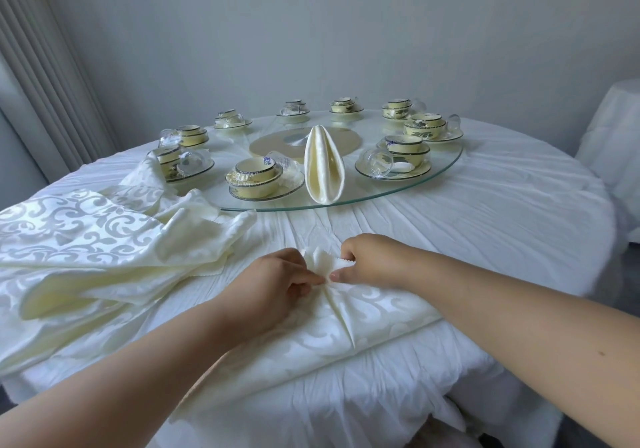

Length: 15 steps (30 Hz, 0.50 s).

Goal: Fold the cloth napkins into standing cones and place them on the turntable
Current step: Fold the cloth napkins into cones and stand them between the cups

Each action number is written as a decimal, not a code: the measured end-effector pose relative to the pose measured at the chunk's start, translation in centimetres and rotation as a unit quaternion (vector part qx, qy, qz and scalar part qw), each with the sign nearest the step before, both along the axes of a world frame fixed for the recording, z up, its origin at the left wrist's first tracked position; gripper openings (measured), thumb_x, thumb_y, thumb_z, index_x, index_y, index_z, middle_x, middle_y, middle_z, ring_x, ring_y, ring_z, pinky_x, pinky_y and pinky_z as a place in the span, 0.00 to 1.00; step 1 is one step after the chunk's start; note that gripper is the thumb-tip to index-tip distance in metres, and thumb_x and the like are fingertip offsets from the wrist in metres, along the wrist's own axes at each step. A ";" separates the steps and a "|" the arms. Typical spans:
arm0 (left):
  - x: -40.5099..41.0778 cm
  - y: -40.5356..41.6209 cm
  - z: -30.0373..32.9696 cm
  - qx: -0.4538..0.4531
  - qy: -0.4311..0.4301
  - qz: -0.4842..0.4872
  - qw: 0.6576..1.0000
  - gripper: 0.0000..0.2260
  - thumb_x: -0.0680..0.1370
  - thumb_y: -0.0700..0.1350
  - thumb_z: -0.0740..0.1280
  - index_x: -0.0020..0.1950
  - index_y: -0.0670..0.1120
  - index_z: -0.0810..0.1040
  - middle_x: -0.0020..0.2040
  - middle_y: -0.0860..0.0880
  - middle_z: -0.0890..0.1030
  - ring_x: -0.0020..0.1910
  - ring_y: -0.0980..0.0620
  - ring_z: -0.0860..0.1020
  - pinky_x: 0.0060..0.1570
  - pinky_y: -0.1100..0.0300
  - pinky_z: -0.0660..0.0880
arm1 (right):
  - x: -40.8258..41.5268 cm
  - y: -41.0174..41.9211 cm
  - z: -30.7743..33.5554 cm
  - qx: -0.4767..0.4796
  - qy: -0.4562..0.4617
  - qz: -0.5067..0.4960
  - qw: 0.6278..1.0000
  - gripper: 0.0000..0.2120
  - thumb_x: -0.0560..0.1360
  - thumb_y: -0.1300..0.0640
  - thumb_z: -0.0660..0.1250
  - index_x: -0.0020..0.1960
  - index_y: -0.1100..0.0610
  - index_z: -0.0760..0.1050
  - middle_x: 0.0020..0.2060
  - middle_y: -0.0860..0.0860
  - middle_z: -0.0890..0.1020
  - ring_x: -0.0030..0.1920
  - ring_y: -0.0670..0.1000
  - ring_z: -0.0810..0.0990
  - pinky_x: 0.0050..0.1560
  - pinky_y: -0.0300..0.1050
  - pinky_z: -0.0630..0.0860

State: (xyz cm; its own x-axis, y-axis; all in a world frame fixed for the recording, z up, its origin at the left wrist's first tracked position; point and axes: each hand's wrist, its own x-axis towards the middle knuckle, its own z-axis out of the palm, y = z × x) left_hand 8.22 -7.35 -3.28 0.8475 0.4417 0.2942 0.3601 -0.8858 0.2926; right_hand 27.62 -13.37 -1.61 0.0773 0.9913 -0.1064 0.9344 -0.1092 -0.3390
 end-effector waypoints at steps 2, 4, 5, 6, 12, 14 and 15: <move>-0.1 -0.2 0.0 -0.006 0.016 0.009 1.000 0.14 0.73 0.46 0.62 0.53 0.50 0.85 0.39 0.52 0.75 0.40 0.56 0.74 0.43 0.72 0.67 | 0.1 0.2 0.7 -0.010 0.013 -0.002 1.000 0.15 0.74 0.43 0.68 0.42 0.52 0.68 0.40 0.45 0.72 0.39 0.47 0.71 0.33 0.39 0.63; 0.0 -0.5 0.3 -0.008 0.046 0.004 0.999 0.19 0.75 0.53 0.57 0.56 0.51 0.83 0.40 0.51 0.74 0.42 0.56 0.73 0.46 0.67 0.69 | 0.2 1.0 1.8 -0.018 0.017 0.003 1.000 0.19 0.75 0.41 0.65 0.48 0.58 0.73 0.42 0.52 0.77 0.41 0.50 0.73 0.36 0.43 0.65; -0.1 -0.7 0.5 -0.020 0.061 0.003 0.998 0.21 0.75 0.56 0.54 0.58 0.52 0.82 0.41 0.50 0.74 0.44 0.57 0.72 0.48 0.66 0.69 | 0.1 1.7 2.3 -0.018 0.020 0.010 1.000 0.24 0.76 0.40 0.63 0.51 0.62 0.75 0.42 0.54 0.79 0.40 0.51 0.74 0.37 0.44 0.66; -0.2 -0.8 0.6 -0.040 0.073 0.009 0.996 0.23 0.75 0.57 0.53 0.61 0.54 0.80 0.43 0.50 0.74 0.46 0.58 0.72 0.51 0.66 0.68 | 0.0 2.4 2.5 -0.019 0.028 0.019 0.999 0.28 0.77 0.38 0.61 0.55 0.65 0.74 0.42 0.55 0.78 0.40 0.51 0.74 0.38 0.44 0.66; -0.9 -0.9 0.8 -0.073 0.125 0.009 0.989 0.26 0.74 0.53 0.52 0.71 0.56 0.70 0.51 0.50 0.73 0.55 0.55 0.70 0.60 0.66 0.64 | -3.1 6.0 1.3 -0.014 0.054 0.147 0.988 0.19 0.78 0.40 0.58 0.56 0.55 0.73 0.50 0.47 0.72 0.50 0.48 0.73 0.50 0.41 0.68; -0.9 -0.8 0.7 -0.068 0.130 0.002 0.989 0.27 0.74 0.54 0.51 0.72 0.55 0.68 0.57 0.50 0.73 0.63 0.56 0.67 0.65 0.66 0.61 | -3.5 6.8 0.9 -0.020 0.012 0.175 0.984 0.14 0.79 0.42 0.59 0.53 0.53 0.71 0.47 0.48 0.75 0.46 0.48 0.73 0.45 0.41 0.67; -1.0 -0.7 0.7 -0.059 0.133 -0.006 0.989 0.27 0.74 0.56 0.50 0.73 0.54 0.68 0.59 0.49 0.74 0.67 0.58 0.65 0.67 0.68 0.59 | -3.5 7.0 0.9 -0.021 -0.006 0.183 0.983 0.12 0.80 0.44 0.59 0.51 0.52 0.71 0.46 0.49 0.76 0.44 0.49 0.73 0.43 0.42 0.67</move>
State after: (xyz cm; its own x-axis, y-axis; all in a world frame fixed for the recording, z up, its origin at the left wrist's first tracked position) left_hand 7.23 -8.08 -2.61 0.8930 0.4499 0.0076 0.4284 -0.8553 0.2913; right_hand 24.11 -6.36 -0.74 -0.2830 0.9473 -0.1499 0.9175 0.2219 -0.3301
